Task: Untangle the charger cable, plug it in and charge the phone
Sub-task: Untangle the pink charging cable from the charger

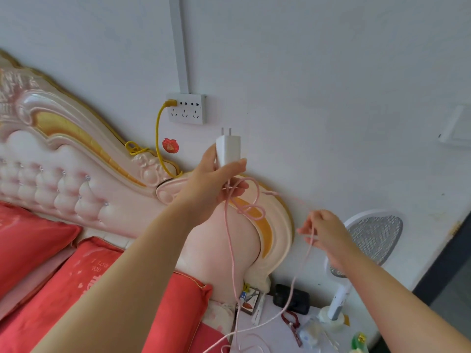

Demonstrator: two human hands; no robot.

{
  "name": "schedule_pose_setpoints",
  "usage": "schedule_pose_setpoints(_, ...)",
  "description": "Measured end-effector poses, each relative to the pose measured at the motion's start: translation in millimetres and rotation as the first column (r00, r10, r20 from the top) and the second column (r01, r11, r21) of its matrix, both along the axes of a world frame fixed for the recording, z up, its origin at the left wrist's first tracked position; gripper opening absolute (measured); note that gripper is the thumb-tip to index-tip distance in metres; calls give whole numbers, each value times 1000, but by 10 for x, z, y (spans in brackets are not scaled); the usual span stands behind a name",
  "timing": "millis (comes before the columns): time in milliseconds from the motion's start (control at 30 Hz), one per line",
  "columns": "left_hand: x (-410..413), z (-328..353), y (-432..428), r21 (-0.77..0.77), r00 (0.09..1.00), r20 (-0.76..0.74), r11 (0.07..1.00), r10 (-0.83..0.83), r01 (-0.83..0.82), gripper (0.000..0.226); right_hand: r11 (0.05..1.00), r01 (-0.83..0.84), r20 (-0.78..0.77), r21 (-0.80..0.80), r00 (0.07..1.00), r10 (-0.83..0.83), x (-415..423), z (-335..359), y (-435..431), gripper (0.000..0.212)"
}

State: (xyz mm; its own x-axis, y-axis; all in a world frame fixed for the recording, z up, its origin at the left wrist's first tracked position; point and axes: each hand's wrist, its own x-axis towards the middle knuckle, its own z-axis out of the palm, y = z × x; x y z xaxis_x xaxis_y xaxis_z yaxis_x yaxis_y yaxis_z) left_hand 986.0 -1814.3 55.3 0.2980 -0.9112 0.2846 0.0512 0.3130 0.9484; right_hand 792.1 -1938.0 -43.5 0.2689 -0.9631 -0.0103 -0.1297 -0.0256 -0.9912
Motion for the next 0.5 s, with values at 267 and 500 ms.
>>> schedule_pose_setpoints(267,-15,-62,-62,38,997,75,999,-10,8,29,994,-48,-98,96,994,57,-150,-260,-42,20)
schedule_pose_setpoints(500,-151,-139,-154,90,996,67,995,-59,53,27,972,-183,-422,-146,900,106,-3,-75,143,19)
